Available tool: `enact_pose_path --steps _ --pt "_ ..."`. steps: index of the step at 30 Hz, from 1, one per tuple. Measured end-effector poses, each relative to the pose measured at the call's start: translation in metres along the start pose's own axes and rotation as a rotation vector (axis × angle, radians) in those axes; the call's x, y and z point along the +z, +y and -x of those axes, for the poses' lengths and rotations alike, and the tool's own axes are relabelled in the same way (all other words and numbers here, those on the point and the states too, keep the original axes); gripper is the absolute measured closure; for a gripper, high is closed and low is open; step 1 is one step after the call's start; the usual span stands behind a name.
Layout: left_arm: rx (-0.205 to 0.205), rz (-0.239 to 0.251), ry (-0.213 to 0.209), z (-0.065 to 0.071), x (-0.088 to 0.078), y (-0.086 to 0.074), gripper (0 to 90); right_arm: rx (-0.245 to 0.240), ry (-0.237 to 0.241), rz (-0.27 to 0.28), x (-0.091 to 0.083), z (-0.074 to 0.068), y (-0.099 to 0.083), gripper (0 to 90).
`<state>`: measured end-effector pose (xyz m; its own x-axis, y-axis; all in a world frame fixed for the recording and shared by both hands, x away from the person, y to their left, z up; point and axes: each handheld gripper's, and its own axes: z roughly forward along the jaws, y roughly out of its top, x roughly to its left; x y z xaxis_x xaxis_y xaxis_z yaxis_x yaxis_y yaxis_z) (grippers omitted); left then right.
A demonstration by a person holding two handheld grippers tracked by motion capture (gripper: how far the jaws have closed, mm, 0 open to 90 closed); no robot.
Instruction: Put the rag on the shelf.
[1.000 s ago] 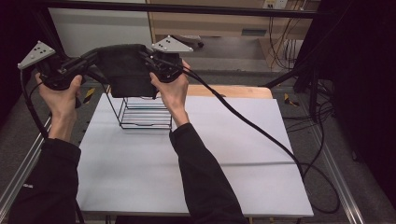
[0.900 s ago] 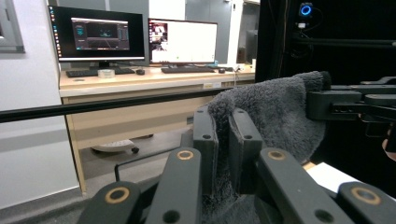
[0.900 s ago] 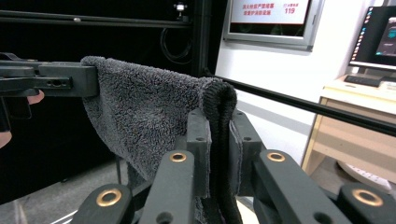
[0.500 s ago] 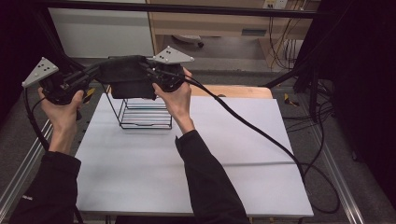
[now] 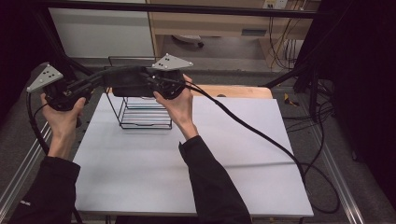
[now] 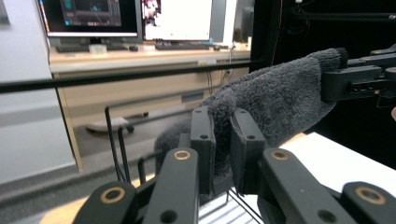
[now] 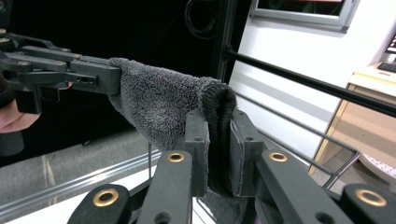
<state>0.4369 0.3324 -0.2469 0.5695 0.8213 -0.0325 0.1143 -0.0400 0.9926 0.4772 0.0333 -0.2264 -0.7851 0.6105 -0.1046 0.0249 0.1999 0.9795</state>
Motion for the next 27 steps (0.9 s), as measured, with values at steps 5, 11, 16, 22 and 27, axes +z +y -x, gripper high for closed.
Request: enact_pose_path --steps 5,11,16,22,27 --pt "0.001 -0.03 0.008 0.003 -0.003 -0.003 78.7 -0.005 0.001 -0.026 -0.002 -0.004 -0.002 77.6" --pt "0.011 -0.077 0.013 0.007 -0.007 -0.005 76.1 -0.022 -0.001 -0.069 -0.007 -0.009 -0.003 72.8" --pt "0.032 -0.121 0.024 0.011 -0.009 -0.007 73.3 -0.038 -0.007 -0.112 -0.009 -0.014 -0.006 67.9" --pt "0.066 -0.171 0.037 0.017 -0.011 -0.01 71.0 -0.027 0.002 -0.152 -0.013 -0.017 -0.014 65.5" --pt "0.075 -0.206 0.041 0.019 -0.01 -0.016 68.0 -0.023 0.0 -0.185 -0.013 -0.019 -0.022 64.1"
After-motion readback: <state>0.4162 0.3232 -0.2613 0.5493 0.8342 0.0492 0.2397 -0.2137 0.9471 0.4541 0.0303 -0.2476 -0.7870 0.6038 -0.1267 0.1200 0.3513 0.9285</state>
